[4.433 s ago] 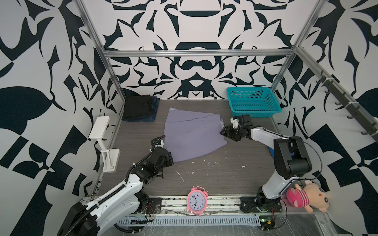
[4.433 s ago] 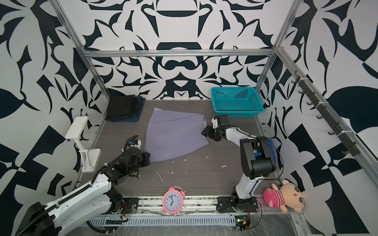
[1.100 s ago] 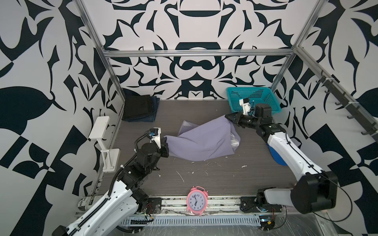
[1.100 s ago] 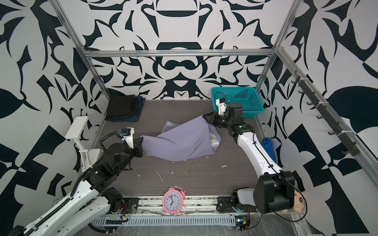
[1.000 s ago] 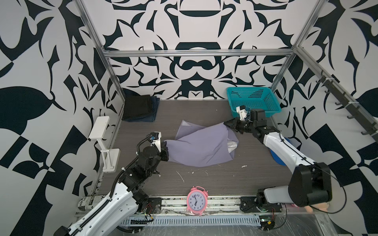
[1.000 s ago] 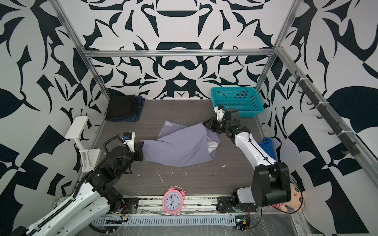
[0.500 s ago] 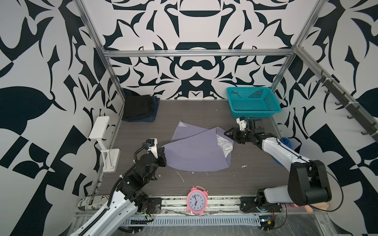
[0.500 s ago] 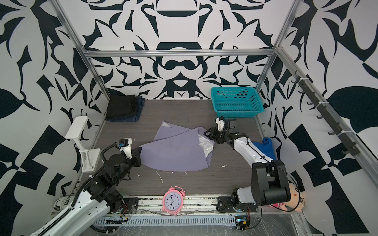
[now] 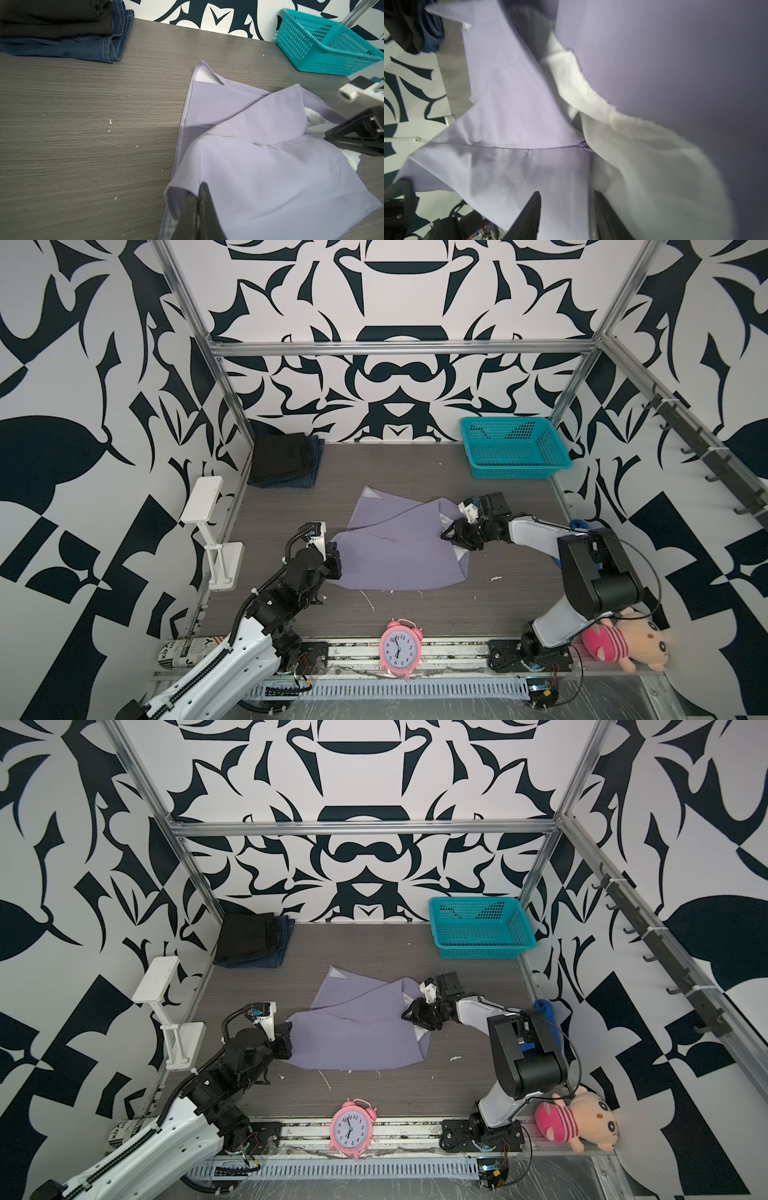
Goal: Fold and stack skirts
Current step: Flatten out the skirt at the center of the table.
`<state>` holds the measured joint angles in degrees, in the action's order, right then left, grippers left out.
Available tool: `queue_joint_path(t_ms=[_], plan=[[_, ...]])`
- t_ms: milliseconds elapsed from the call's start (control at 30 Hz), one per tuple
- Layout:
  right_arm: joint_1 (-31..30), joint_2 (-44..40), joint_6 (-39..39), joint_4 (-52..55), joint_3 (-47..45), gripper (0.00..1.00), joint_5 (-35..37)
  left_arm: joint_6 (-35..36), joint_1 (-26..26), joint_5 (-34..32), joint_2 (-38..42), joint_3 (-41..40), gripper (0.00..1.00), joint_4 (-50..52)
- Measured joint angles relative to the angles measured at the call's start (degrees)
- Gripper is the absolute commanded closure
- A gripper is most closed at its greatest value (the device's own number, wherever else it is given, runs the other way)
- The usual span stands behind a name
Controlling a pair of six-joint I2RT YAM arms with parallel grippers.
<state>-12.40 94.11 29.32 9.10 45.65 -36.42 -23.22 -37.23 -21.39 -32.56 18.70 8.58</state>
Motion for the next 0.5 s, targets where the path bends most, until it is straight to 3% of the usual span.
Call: queue_joint_path(t_ms=[133, 400, 500], plan=[[-0.7, 2.7, -0.8, 0.0, 0.9, 0.59, -0.8, 0.0, 0.0, -0.1, 0.2, 0.0, 1.00, -0.2], [-1.2, 4.3, 1.2, -3.6, 1.2, 0.97, -6.1, 0.0, 0.0, -0.3, 0.3, 0.0, 1.00, -0.3], [-1.2, 4.3, 3.5, -7.0, 1.2, 0.98, -9.5, 0.0, 0.0, -0.5, 0.3, 0.0, 1.00, -0.3]])
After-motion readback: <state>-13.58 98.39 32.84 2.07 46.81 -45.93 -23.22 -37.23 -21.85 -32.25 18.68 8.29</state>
